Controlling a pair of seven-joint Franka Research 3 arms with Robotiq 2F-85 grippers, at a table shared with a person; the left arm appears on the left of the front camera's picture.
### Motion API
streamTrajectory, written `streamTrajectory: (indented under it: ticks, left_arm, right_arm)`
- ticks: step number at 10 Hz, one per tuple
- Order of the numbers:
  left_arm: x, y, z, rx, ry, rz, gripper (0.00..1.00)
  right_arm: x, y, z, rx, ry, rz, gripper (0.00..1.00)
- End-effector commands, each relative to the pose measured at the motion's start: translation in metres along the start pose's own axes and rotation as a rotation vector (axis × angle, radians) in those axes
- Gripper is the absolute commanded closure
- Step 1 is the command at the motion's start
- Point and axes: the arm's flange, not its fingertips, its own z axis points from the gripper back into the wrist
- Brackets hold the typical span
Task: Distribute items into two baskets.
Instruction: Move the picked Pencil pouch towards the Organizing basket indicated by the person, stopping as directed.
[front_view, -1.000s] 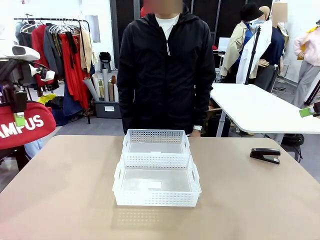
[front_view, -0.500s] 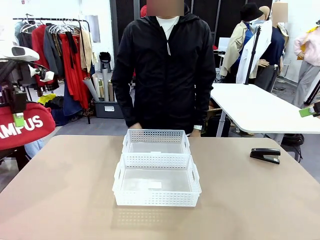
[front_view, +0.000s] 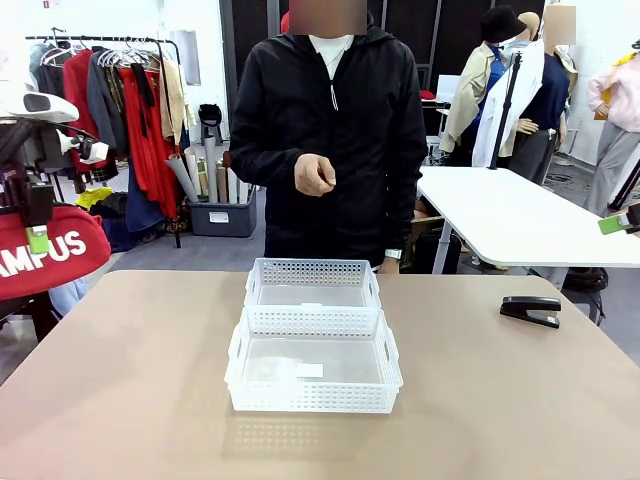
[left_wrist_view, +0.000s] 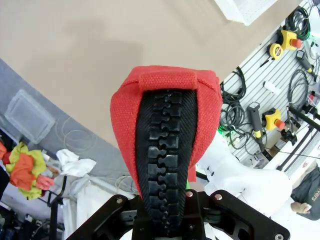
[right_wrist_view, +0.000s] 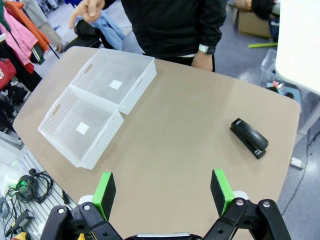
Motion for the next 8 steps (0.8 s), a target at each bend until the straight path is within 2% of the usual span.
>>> streamTrajectory:
  ticks: [1,8]
  left_arm:
    - [-0.0011,-0.002,0.0002,-0.004,-0.012,0.019,1.0]
    - [-0.0011,-0.002,0.0002,-0.004,-0.012,0.019,1.0]
  right_arm:
    - [0.0012,0.0005,0.0001,0.01,-0.009,0.002,0.0]
    - [0.0012,0.0005,0.0001,0.01,-0.009,0.002,0.0]
